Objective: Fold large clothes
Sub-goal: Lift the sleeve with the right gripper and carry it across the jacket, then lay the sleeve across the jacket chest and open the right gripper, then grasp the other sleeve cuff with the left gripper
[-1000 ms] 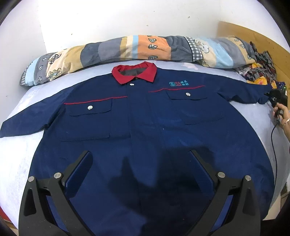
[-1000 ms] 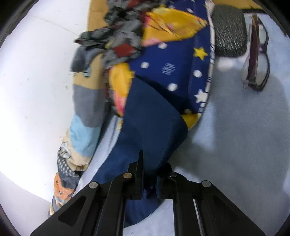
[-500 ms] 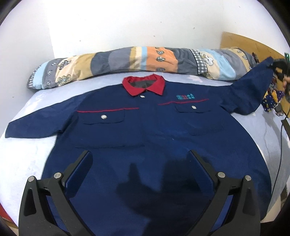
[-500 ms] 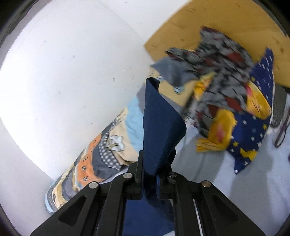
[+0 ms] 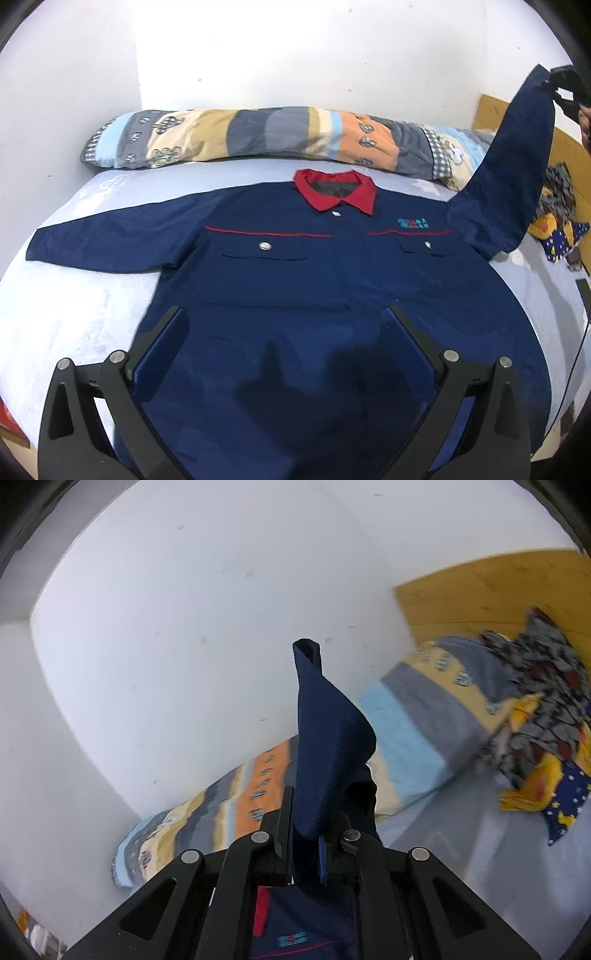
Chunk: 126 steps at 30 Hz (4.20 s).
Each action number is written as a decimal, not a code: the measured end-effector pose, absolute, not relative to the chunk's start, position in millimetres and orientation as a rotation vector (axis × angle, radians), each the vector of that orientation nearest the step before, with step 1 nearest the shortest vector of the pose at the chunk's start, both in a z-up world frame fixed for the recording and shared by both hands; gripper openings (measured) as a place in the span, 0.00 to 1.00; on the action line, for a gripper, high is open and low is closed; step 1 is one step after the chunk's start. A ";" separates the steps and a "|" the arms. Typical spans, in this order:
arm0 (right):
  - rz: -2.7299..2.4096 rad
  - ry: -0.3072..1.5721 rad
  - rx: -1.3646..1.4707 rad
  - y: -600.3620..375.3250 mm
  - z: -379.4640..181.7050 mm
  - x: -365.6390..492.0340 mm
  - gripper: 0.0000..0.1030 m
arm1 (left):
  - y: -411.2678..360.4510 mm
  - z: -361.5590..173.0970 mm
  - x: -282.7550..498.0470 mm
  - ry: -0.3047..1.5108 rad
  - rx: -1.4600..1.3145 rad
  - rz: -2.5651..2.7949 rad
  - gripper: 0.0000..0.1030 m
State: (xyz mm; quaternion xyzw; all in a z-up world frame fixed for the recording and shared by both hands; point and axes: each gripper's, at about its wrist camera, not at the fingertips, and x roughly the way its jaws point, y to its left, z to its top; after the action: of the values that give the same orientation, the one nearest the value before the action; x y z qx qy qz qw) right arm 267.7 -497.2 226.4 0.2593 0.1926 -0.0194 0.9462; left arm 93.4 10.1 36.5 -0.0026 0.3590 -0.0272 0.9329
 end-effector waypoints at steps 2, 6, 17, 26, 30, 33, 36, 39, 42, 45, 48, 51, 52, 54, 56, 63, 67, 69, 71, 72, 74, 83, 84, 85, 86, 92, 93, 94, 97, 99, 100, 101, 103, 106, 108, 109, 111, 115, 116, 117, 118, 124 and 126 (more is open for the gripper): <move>-0.002 0.404 0.504 -467.5 234.0 274.7 0.09 | 18.5 39.7 90.6 0.722 -0.014 -0.047 1.00; 0.071 0.434 0.464 -407.1 240.5 291.2 0.09 | 33.6 42.8 87.5 0.715 -0.036 -0.031 1.00; 0.262 0.579 0.336 -219.4 186.8 335.1 0.09 | 75.8 49.9 78.9 0.706 -0.086 0.008 1.00; 0.250 0.838 0.123 -72.1 16.2 357.3 0.09 | 112.5 47.1 75.2 0.718 -0.154 0.064 1.00; 0.248 0.945 0.037 -28.6 -53.1 353.7 0.10 | 125.1 43.9 73.9 0.728 -0.178 0.087 1.00; 0.242 0.976 -0.035 -2.0 -78.5 351.5 0.10 | 133.1 40.1 75.2 0.745 -0.195 0.097 1.00; 0.229 1.014 -0.058 5.5 -94.8 353.2 0.16 | 137.6 38.2 76.7 0.757 -0.210 0.098 1.00; 0.216 1.023 -0.090 10.0 -101.7 351.4 0.19 | 139.8 38.7 76.3 0.753 -0.215 0.098 1.00; 0.220 1.035 -0.131 15.1 -100.9 346.9 0.26 | 139.7 39.0 73.5 0.753 -0.210 0.099 1.00; 0.323 1.064 -0.038 11.4 -89.1 336.6 0.46 | 142.8 39.6 74.3 0.751 -0.220 0.102 1.00; 0.385 1.053 -0.015 8.4 -78.3 320.0 0.51 | 145.3 40.4 74.6 0.749 -0.229 0.110 1.00; 0.437 1.027 0.051 -4.0 -67.8 305.1 0.51 | 145.8 40.5 74.5 0.752 -0.239 0.107 1.00; 0.434 1.013 0.087 -12.5 -64.5 302.3 0.51 | 145.2 40.6 74.4 0.751 -0.235 0.109 1.00; 0.404 1.001 0.139 -27.2 -61.5 301.3 0.51 | 143.7 40.7 74.4 0.748 -0.224 0.111 1.00; 0.372 1.001 0.173 -41.2 -61.8 301.8 0.51 | 142.6 40.1 74.7 0.748 -0.219 0.111 1.00; 0.289 1.101 0.164 -54.9 -90.7 311.1 0.52 | 140.3 38.3 78.5 0.754 -0.214 0.112 1.00; 0.290 1.107 0.064 -43.1 -93.6 307.0 0.52 | 140.2 37.8 80.3 0.757 -0.206 0.118 1.00; 0.310 1.117 0.107 -49.9 -88.7 306.9 0.52 | 140.8 37.5 81.5 0.762 -0.218 0.114 1.00; 0.329 1.108 0.127 -58.2 -77.9 299.6 0.50 | 140.0 37.7 81.9 0.764 -0.221 0.116 1.00; 0.331 1.099 0.112 -61.6 -72.6 294.9 0.50 | 139.0 38.0 82.1 0.764 -0.220 0.114 1.00; 0.338 1.081 0.072 -68.5 -59.4 282.2 0.50 | 136.5 38.8 81.0 0.760 -0.217 0.109 1.00; 0.246 0.970 -0.036 -129.6 -13.3 183.4 0.51 | 124.3 37.0 83.3 0.764 -0.178 0.111 1.00; 0.212 0.960 -0.056 -137.6 -11.6 169.6 0.51 | 122.6 35.6 84.3 0.771 -0.176 0.111 1.00; 0.175 0.955 -0.078 -145.3 -10.6 156.5 0.51 | 121.3 35.0 85.0 0.774 -0.176 0.109 1.00; 0.160 0.958 -0.089 -148.7 -9.5 151.3 0.51 | 119.6 34.1 85.7 0.777 -0.174 0.109 1.00; 0.090 0.881 -0.149 -180.0 3.9 123.4 0.51 | 101.6 29.0 91.9 0.789 -0.134 0.108 1.00; 0.071 0.875 -0.146 -187.7 4.4 125.2 0.51 | 98.1 28.1 93.6 0.793 -0.125 0.105 1.00; 0.063 0.873 -0.130 -194.4 4.6 126.4 0.51 | 95.7 27.5 94.5 0.793 -0.115 0.102 1.00; 0.051 0.888 -0.091 -209.5 1.7 129.5 0.51 | 91.8 30.1 100.7 0.782 -0.044 0.112 1.00; 0.048 0.902 -0.080 -217.9 -1.5 132.6 0.51 | 100.9 32.4 106.4 0.779 -0.050 0.113 1.00; 0.049 0.905 -0.076 -222.3 -1.7 133.2 0.51 | 109.6 31.6 111.9 0.798 -0.078 0.107 1.00; 0.047 0.902 -0.071 -227.2 -0.9 133.6 0.51 | 118.9 30.7 116.2 0.809 -0.108 0.119 1.00; 0.052 0.901 -0.063 -233.3 0.3 135.0 0.51 | 148.9 29.1 128.3 0.824 -0.170 0.143 1.00; 0.057 0.889 -0.055 -239.8 4.5 134.9 0.51 | 201.5 25.8 145.5 0.844 -0.233 0.190 1.00; 0.068 0.888 -0.047 -240.0 6.0 135.6 0.51 | 240.5 20.8 155.4 0.858 -0.275 0.235 1.00; 0.076 0.888 -0.041 -239.7 6.7 136.2 0.51 | 265.6 15.6 161.1 0.870 -0.316 0.237 1.00; 0.090 0.888 -0.039 -238.2 7.6 136.9 0.51 | 310.3 2.1 170.2 0.895 -0.394 0.259 1.00; 0.125 0.881 -0.062 -225.9 9.6 137.3 0.51 | 399.6 -26.8 180.4 0.910 -0.552 0.364 1.00; 0.133 0.882 -0.066 -222.5 9.1 137.8 0.51 | 418.7 -32.1 182.1 0.895 -0.582 0.399 1.00; 0.138 0.882 -0.070 -219.7 8.4 138.4 0.51 | 433.2 -37.4 183.2 0.880 -0.616 0.416 0.99; 0.139 0.887 -0.079 -216.2 6.6 139.8 0.51 | 450.1 -43.4 185.1 0.863 -0.666 0.436 0.94; 0.140 0.921 -0.100 -205.9 -5.9 147.1 0.51 | 509.4 -82.7 206.6 0.764 -0.936 0.458 0.79; 0.133 0.931 -0.116 -203.2 -10.4 150.0 0.51 | 519.2 -96.5 212.1 0.751 -0.993 0.463 0.76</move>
State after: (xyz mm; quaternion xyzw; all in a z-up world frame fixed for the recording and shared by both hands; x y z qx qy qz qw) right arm 150.0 -203.2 -10.4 -0.0557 0.4483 0.0639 0.8899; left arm 212.1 519.2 -96.5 -0.4609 0.3484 0.2149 0.7874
